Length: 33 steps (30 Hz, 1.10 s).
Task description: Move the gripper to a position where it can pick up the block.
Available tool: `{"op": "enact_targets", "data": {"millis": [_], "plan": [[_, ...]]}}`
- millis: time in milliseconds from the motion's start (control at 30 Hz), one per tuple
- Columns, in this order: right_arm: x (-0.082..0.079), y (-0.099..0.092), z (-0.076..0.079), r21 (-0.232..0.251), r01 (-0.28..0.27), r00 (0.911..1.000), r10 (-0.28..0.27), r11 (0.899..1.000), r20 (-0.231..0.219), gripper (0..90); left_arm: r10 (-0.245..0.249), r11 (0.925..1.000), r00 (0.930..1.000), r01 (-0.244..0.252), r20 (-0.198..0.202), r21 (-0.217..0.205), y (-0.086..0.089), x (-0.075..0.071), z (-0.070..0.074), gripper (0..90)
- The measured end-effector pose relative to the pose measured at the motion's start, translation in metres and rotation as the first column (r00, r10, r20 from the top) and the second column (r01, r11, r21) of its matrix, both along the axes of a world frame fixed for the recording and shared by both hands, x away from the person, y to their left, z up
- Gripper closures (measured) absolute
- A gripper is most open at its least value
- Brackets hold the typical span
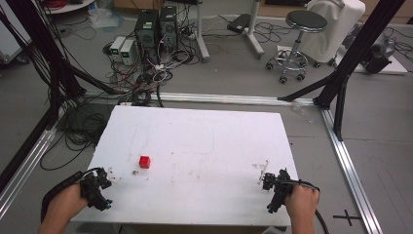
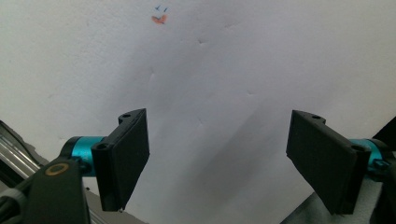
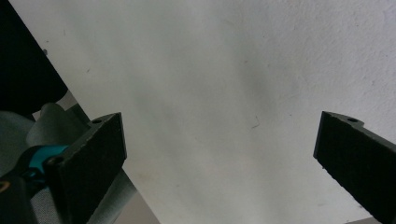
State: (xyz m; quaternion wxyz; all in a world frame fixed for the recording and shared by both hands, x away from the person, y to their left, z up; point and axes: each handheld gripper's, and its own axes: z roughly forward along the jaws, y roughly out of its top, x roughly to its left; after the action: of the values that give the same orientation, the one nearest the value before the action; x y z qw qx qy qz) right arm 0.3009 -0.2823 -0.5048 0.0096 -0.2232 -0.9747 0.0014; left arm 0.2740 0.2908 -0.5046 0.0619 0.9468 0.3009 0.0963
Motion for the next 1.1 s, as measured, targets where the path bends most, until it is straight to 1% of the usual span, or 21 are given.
{"op": "enact_targets", "data": {"millis": [67,300,333,467,633,700,833,933,967,1000,1033,1067,1100], "plan": [[0.000,0.000,0.001,0.003,0.001,1.0000,-0.001,1.000,0.003,1.6,0.002,1.0000,1.0000,-0.002,0.000,-0.003,0.000,0.000,0.000,21.6],[-0.001,-0.001,0.001,0.007,0.006,1.0000,-0.006,1.000,0.001,1.6,-0.008,0.9999,1.0000,0.008,-0.005,0.007,-0.001,0.000,0.001,21.5],[-0.001,-0.001,0.001,0.010,-0.002,1.0000,0.002,1.000,-0.002,1.6,-0.006,0.9999,1.0000,0.006,-0.003,0.009,-0.001,-0.001,0.001,21.5],[-0.001,-0.001,0.001,0.013,0.001,1.0000,-0.001,1.000,-0.001,1.6,-0.018,0.9997,0.9998,0.018,-0.013,0.014,-0.004,-0.001,-0.002,21.5],[-0.002,-0.003,0.001,0.017,0.006,1.0000,-0.006,1.000,0.001,1.5,-0.025,0.9995,0.9996,0.025,-0.013,0.018,-0.008,0.001,-0.003,21.6],[-0.002,-0.004,0.002,0.022,0.015,0.9999,-0.015,1.000,0.003,1.6,-0.064,0.9976,0.9977,0.064,-0.021,0.025,-0.014,0.003,-0.004,21.6],[-0.001,-0.005,0.001,0.028,0.011,0.9999,-0.011,1.000,0.007,1.6,-0.091,0.9945,0.9957,0.091,-0.019,0.051,-0.021,0.007,-0.002,21.6],[-0.001,-0.006,0.000,0.027,0.011,0.9999,-0.011,1.000,0.004,1.6,-0.098,0.9942,0.9950,0.099,-0.019,0.041,-0.024,0.010,0.000,21.6],[-0.001,-0.007,0.000,0.027,0.015,0.9999,-0.015,1.000,0.000,1.6,-0.121,0.9918,0.9926,0.121,-0.014,0.040,-0.027,0.014,0.003,21.4],[-0.001,-0.007,0.000,0.029,0.013,0.9999,-0.013,1.000,0.000,1.6,-0.121,0.9918,0.9926,0.121,-0.014,0.040,-0.027,0.014,0.003,21.3],[-0.001,-0.007,0.000,0.028,0.014,0.9999,-0.014,1.000,0.000,1.6,-0.145,0.9881,0.9895,0.144,-0.003,0.053,-0.030,0.017,0.007,21.3],[-0.001,-0.008,0.000,0.028,0.018,0.9998,-0.018,0.999,0.002,1.6,-0.165,0.9840,0.9863,0.165,-0.002,0.067,-0.031,0.019,0.009,21.3],[-0.001,-0.008,0.000,0.030,0.017,0.9998,-0.017,0.999,0.002,1.6,-0.165,0.9840,0.9863,0.165,-0.002,0.067,-0.031,0.019,0.009,21.3]]}}
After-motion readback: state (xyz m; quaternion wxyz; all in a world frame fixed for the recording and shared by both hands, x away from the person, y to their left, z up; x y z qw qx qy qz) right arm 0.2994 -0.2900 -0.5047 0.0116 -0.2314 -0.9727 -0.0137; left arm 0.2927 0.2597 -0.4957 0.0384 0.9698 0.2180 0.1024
